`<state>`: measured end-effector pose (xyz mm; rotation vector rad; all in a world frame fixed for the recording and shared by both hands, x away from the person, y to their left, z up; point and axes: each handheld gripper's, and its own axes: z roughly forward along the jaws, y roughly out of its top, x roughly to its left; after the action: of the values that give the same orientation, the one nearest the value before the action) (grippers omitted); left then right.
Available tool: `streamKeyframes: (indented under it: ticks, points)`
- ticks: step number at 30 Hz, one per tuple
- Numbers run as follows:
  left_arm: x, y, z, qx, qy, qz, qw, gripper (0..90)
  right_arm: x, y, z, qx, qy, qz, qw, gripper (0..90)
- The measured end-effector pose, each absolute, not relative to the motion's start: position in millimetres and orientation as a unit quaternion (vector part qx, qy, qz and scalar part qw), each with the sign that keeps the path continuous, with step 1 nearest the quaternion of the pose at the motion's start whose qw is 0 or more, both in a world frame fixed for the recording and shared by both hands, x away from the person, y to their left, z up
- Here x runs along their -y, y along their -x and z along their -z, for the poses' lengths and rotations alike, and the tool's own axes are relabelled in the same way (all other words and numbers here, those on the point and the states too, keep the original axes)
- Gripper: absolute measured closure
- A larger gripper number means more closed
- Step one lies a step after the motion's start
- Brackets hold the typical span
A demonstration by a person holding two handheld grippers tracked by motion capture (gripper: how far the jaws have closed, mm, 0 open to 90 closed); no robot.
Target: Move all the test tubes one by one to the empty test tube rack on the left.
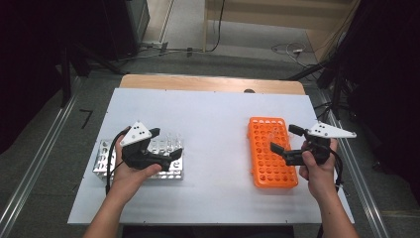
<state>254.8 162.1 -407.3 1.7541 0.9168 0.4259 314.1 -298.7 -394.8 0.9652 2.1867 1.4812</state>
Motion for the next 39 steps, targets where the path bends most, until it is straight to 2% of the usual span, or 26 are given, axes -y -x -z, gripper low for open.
streamKeyframes:
  ticks: [10, 18, 29, 39]
  points:
    - [-163.4, -251.8, 406.7, -0.378, -0.727, -0.171, 0.547, 0.0, 325.7, -328.7, 414.8, -0.753, -0.391, -0.501, 0.167, 0.0]
    - [-162.9, -251.8, 406.7, -0.375, -0.727, -0.169, 0.549, 0.0, 335.8, -339.9, 438.3, -0.751, -0.424, -0.480, 0.160, 6.4]
    - [-163.2, -252.5, 408.1, -0.378, -0.726, -0.166, 0.550, 0.0, 335.2, -348.2, 457.1, -0.755, -0.451, -0.455, 0.142, 24.2]
    - [-162.2, -252.8, 408.7, -0.380, -0.728, -0.166, 0.546, 0.0, 328.8, -350.2, 466.0, -0.765, -0.457, -0.427, 0.153, 46.2]
